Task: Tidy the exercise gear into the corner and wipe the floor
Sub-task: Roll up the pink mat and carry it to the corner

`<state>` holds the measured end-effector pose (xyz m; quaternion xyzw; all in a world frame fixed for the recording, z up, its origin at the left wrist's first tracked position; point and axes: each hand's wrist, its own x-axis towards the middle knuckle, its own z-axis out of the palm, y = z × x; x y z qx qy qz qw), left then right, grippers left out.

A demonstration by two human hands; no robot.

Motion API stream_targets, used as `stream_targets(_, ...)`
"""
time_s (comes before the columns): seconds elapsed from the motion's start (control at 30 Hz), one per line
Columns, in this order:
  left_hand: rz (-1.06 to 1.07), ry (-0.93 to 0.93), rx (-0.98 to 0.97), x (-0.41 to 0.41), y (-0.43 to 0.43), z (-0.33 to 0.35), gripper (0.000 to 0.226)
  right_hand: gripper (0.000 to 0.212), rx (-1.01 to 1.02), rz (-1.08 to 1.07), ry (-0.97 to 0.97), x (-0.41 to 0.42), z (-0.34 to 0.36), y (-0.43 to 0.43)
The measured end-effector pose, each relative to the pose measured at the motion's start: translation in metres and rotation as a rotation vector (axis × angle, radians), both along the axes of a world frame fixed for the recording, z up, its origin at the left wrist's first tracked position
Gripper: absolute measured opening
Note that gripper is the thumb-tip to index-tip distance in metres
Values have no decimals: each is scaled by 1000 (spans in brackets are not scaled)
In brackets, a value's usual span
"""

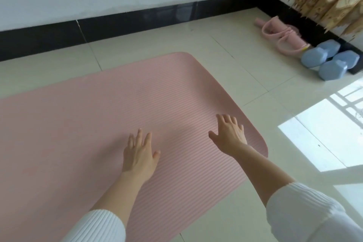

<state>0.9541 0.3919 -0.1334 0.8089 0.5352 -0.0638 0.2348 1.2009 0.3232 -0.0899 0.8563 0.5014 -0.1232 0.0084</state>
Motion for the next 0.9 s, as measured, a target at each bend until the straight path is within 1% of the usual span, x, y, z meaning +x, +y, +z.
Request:
stream_targets(0.1,-64,-13,3,11,9,-10,76,65,19,-70,-55,35,-1,13)
stream_targets(0.17,-99,-19,-11,16,14,-19,81,67,49,-146,-60,56,-2,21)
stream_targets(0.23,-122,5,-27,19,14,-26,84,69,47,-234,-3,71,-4,27)
stream_targets(0.33,-155,58,2,21,13,-29,85,71,-22,-351,141,83,-13,33)
stream_targets(0.4,-180,63,12,22,15,-25,84,61,-11,-424,215,85,-17,36)
stream_targets(0.43,-187,64,12,23,17,-22,84,51,52,-454,228,85,-16,38)
stream_targets(0.5,-188,67,1,24,20,-18,84,27,249,-510,240,87,-8,45)
stream_targets(0.53,-186,67,-5,25,21,-17,85,22,320,-529,273,89,-1,49)
stream_targets(0.57,-181,64,-9,26,21,-17,85,24,349,-529,336,90,7,53)
stream_targets(0.6,-177,60,-13,26,20,-17,86,24,340,-509,438,92,14,56)
stream_targets(0.67,-175,44,-26,25,20,-16,89,19,261,-417,660,86,30,61)
stream_targets(0.7,-171,37,-35,24,21,-16,90,23,209,-360,716,81,35,63)
stream_targets(0.73,-168,26,-47,24,22,-16,90,33,166,-315,731,74,36,65)
stream_targets(0.83,-130,-61,-71,27,26,-9,75,68,36,-238,635,48,28,69)
stream_targets(0.9,-13,-215,-146,36,32,3,64,85,-32,-190,595,30,16,70)
